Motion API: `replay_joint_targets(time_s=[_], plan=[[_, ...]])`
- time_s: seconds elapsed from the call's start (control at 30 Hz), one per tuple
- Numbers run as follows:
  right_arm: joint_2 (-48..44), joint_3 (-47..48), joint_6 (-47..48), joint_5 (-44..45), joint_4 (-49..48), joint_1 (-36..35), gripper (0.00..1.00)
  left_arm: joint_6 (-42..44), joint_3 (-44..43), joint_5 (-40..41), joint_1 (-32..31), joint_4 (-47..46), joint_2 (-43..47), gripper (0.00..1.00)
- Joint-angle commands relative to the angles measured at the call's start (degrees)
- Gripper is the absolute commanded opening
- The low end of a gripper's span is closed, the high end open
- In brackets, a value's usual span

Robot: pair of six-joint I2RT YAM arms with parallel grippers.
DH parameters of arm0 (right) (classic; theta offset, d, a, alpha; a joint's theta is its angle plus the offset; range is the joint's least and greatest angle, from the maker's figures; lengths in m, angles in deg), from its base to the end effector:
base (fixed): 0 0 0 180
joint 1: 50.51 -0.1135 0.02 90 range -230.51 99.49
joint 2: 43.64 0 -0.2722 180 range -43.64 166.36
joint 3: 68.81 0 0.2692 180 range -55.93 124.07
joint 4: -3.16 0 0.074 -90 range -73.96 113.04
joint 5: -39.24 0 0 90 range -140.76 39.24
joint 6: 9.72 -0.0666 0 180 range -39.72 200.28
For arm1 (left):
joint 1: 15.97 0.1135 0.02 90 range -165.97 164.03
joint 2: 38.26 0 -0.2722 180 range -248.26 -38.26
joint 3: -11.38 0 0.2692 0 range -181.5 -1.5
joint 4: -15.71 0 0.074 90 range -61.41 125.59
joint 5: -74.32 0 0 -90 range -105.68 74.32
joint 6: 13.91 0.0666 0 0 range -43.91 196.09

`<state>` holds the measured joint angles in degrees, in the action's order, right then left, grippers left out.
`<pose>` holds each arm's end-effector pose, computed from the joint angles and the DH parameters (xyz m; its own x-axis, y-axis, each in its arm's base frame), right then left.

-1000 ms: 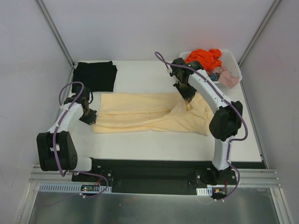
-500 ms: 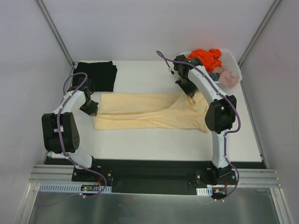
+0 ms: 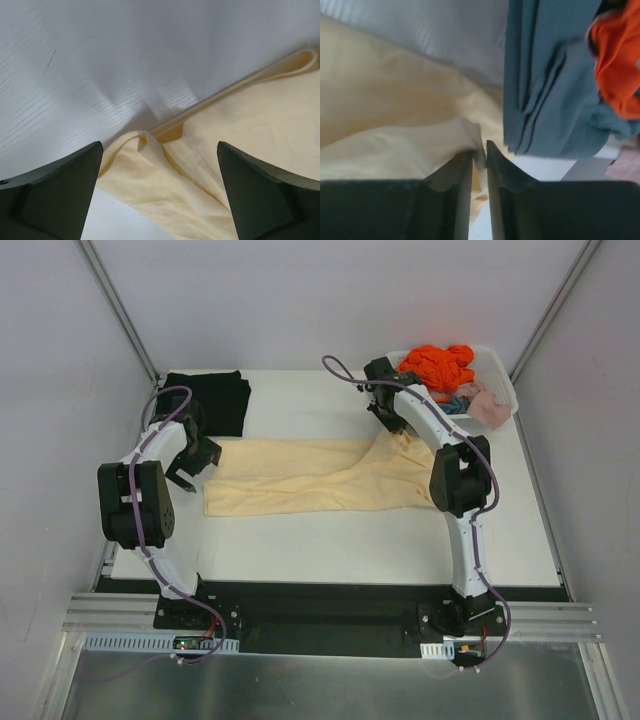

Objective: Fold and stack the t-shirts
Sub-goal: Fold the other side of the tshirt into a rectangle

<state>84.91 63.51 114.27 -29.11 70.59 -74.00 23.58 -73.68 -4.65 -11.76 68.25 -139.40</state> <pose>0.4854 0.1842 0.2223 -0.5583 -0.8092 -0.1830 -0.6422 0.5612 -0.5222 0.3801 0.0408 0.1762 -0.4528 -0.8142 -0.3632 -0.8231 0.5384 -0.1808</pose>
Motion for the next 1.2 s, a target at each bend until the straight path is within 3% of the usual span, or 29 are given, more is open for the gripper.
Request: replay_joint_targets(time_s=[0.0,0.03,0.07,0.13,0.27,0.4,0.73,0.9,1.17], plan=[[2.66,5.54,5.02,0.86,-10.42,0.02,0.31,2.06,-1.03,0.22,0.19,0.86,2.96,0.99],[3.02,5.89,5.37,1.63,-10.34,-0.24,0.45,2.24,-0.16,0.14,0.19,0.86,3.67,0.99],[3.02,5.98,5.46,2.69,-10.34,-0.33,0.71,2.32,0.37,0.14,0.19,0.86,5.41,0.99],[2.50,4.93,5.21,5.49,-10.33,-1.03,0.82,3.03,1.60,-0.13,0.19,0.86,7.09,0.99],[-3.72,0.28,0.90,4.28,-9.63,-1.39,0.93,3.73,3.10,-2.14,0.01,0.77,11.49,0.99],[-11.99,-9.71,-6.82,-2.54,-9.54,-1.65,1.00,3.73,3.98,-3.64,-1.65,0.51,13.60,0.99],[-31.16,-36.09,-27.75,-14.88,-15.16,-2.09,0.97,5.31,3.36,-12.95,-11.06,-5.99,7.56,0.99],[-30.64,-43.49,-31.62,-19.61,-17.54,0.89,0.97,6.37,3.19,-16.56,-12.21,-8.72,2.01,0.99],[-25.99,-48.77,-33.73,-26.39,-22.02,9.68,0.97,6.02,0.91,-11.29,-9.84,-8.90,-4.32,0.99]])
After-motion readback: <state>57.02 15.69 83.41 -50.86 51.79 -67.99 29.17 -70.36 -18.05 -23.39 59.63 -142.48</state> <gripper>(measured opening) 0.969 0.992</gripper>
